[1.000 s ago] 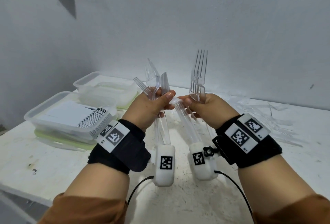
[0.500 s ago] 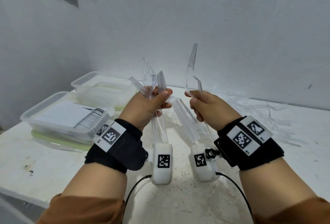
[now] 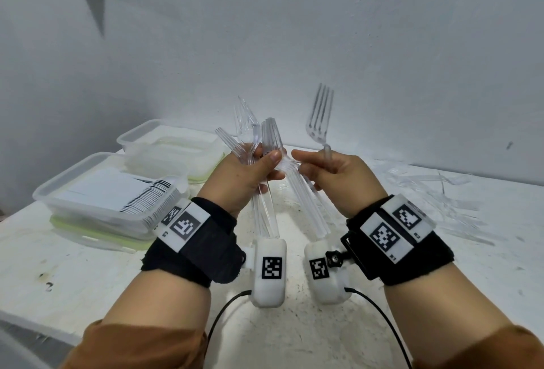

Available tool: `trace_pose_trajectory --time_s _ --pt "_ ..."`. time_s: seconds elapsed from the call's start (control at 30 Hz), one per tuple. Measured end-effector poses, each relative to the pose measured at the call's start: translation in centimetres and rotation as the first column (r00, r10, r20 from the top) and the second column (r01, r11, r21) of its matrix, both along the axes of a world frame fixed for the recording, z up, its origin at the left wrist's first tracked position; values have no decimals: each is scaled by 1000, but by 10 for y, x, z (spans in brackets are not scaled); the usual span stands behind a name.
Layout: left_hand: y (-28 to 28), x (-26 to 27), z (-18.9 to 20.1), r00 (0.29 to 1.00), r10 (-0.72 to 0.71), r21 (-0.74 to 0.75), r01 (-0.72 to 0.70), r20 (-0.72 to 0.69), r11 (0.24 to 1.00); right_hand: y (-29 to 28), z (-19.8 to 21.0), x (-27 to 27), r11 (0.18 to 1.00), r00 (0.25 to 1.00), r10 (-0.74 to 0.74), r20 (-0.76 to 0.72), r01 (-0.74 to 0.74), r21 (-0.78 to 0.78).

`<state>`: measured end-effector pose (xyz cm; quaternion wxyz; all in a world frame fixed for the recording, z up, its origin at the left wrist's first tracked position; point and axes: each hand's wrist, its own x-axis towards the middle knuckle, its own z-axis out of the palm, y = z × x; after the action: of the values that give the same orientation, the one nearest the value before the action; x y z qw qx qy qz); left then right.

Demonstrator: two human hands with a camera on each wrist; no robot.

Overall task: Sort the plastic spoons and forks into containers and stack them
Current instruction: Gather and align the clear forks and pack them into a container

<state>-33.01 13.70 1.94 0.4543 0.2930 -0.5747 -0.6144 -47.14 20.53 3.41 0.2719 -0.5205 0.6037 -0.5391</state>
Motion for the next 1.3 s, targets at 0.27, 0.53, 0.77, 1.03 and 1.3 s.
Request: trace_pose_trajectory --time_s 0.27,0.53,0.77,1.03,1.3 --pt "1 1 0 1000 12 0 -12 6 1000 0 0 1 999 994 24 110 -27 26" --pt "2 -1 -1 998 42 -8 -42 43 999 -2 -5 1 998 995 43 87 -47 38" --pt "2 -1 -4 995 76 -3 -76 68 997 -3 -3 -2 990 997 66 45 -71 120" --pt "1 2 5 994 100 2 -100 52 995 1 4 -15 989 964 -53 -260 87 120" --pt "5 0 7 996 80 -19 -79 48 997 9 11 -11 992 972 50 -230 -22 121"
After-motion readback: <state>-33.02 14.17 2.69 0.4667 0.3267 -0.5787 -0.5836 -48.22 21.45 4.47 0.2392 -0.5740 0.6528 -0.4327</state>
